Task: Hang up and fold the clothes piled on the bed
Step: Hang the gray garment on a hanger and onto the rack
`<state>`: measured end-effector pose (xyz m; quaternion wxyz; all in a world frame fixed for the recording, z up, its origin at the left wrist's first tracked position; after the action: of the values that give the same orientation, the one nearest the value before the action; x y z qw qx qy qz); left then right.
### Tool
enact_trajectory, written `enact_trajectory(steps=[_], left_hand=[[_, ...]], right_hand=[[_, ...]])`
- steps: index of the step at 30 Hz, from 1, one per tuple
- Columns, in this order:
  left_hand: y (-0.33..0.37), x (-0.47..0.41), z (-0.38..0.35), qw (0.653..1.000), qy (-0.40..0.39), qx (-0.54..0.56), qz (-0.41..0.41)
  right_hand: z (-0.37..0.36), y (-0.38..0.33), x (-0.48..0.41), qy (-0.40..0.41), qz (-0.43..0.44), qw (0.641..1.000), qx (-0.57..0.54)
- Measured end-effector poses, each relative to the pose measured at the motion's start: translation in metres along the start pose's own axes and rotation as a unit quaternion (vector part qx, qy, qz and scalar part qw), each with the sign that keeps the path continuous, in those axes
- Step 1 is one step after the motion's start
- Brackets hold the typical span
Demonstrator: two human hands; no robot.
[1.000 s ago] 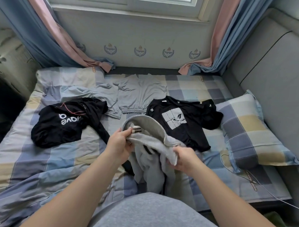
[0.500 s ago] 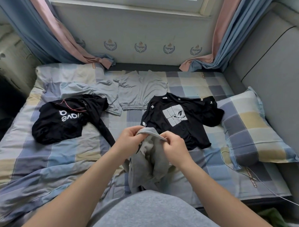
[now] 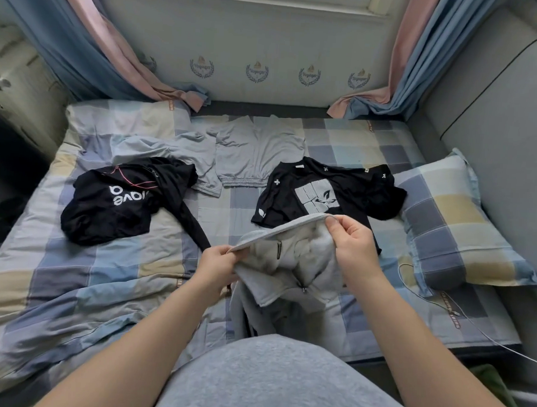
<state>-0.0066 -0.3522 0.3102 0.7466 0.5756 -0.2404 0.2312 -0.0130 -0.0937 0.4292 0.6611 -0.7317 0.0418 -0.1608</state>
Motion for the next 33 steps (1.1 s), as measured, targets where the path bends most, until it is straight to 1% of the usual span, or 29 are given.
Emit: enact_trajectory(steps=[1, 2, 3, 5, 7, 10, 12, 15, 17, 19, 21, 23, 24, 26, 28, 29, 30, 31, 32, 33], left_hand=[[0.003, 0.003, -0.006, 0.995, -0.048, 0.086, 0.001], [0.008, 0.006, -0.011, 0.985, -0.093, 0.148, -0.003], [0.013, 0.008, -0.015, 0.974, -0.13, 0.185, -0.007], [0.018, 0.012, -0.019, 0.964, -0.173, 0.204, 0.0], [0.016, 0.018, -0.02, 0.959, -0.204, 0.192, 0.029], [0.018, 0.028, -0.02, 0.947, -0.261, 0.18, 0.053], [0.021, 0.028, -0.016, 0.943, -0.273, 0.183, 0.047], [0.016, 0.026, -0.014, 0.931, -0.28, 0.225, 0.063], [0.011, 0.024, -0.014, 0.915, -0.292, 0.272, 0.064], [0.007, 0.022, -0.013, 0.9, -0.299, 0.313, 0.057], [0.004, 0.019, -0.013, 0.892, -0.295, 0.339, 0.047], [0.0, 0.019, -0.017, 0.903, -0.294, 0.312, 0.024], [-0.004, 0.019, -0.021, 0.918, -0.289, 0.27, 0.022], [-0.014, 0.022, -0.028, 0.949, -0.267, 0.164, 0.046], [-0.023, 0.027, -0.038, 0.962, -0.241, 0.099, 0.079], [-0.026, 0.028, -0.042, 0.971, -0.211, 0.073, 0.087], [-0.027, 0.026, -0.043, 0.984, -0.157, 0.032, 0.078], [-0.025, 0.025, -0.039, 0.995, -0.08, -0.036, 0.056], [-0.018, 0.026, -0.035, 0.996, -0.015, -0.088, 0.028], [-0.01, 0.027, -0.034, 0.995, 0.017, -0.103, 0.002]], right_hand=[[0.01, 0.007, -0.002, 0.027, -0.026, 0.999, -0.013], [0.018, 0.016, -0.003, 0.051, -0.062, 0.996, -0.036], [0.025, 0.024, -0.003, 0.068, -0.097, 0.991, -0.06], [0.034, 0.036, 0.0, 0.08, -0.151, 0.982, -0.081], [0.039, 0.044, 0.004, 0.084, -0.198, 0.972, -0.098], [0.041, 0.053, 0.008, 0.088, -0.276, 0.941, -0.175], [0.039, 0.057, 0.011, 0.068, -0.328, 0.916, -0.22], [0.032, 0.065, 0.023, -0.001, -0.398, 0.882, -0.252], [0.03, 0.069, 0.033, -0.028, -0.417, 0.868, -0.269], [0.029, 0.07, 0.039, -0.042, -0.402, 0.866, -0.295], [0.029, 0.066, 0.041, -0.04, -0.37, 0.868, -0.33], [0.028, 0.057, 0.045, -0.049, -0.335, 0.869, -0.362], [0.027, 0.053, 0.046, -0.058, -0.322, 0.867, -0.376], [0.025, 0.045, 0.05, -0.07, -0.304, 0.861, -0.402], [0.025, 0.038, 0.054, -0.081, -0.291, 0.86, -0.412], [0.025, 0.036, 0.056, -0.082, -0.289, 0.859, -0.414], [0.024, 0.034, 0.058, -0.08, -0.29, 0.859, -0.415], [0.022, 0.033, 0.06, -0.076, -0.292, 0.857, -0.419], [0.019, 0.032, 0.063, -0.071, -0.293, 0.854, -0.424], [0.016, 0.032, 0.064, -0.064, -0.294, 0.85, -0.432]])
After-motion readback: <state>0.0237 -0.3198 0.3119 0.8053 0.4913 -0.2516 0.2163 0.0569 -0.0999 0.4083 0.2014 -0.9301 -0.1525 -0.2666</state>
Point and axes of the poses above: each hand's wrist, its own x-axis away from the middle knuckle, its own z-axis out of the back of the hand, y = z × x, the point moved 7 cm from there along -x, towards the middle knuckle, and after that the axes turned 14 degrees about -x, right-handed, at the moved point
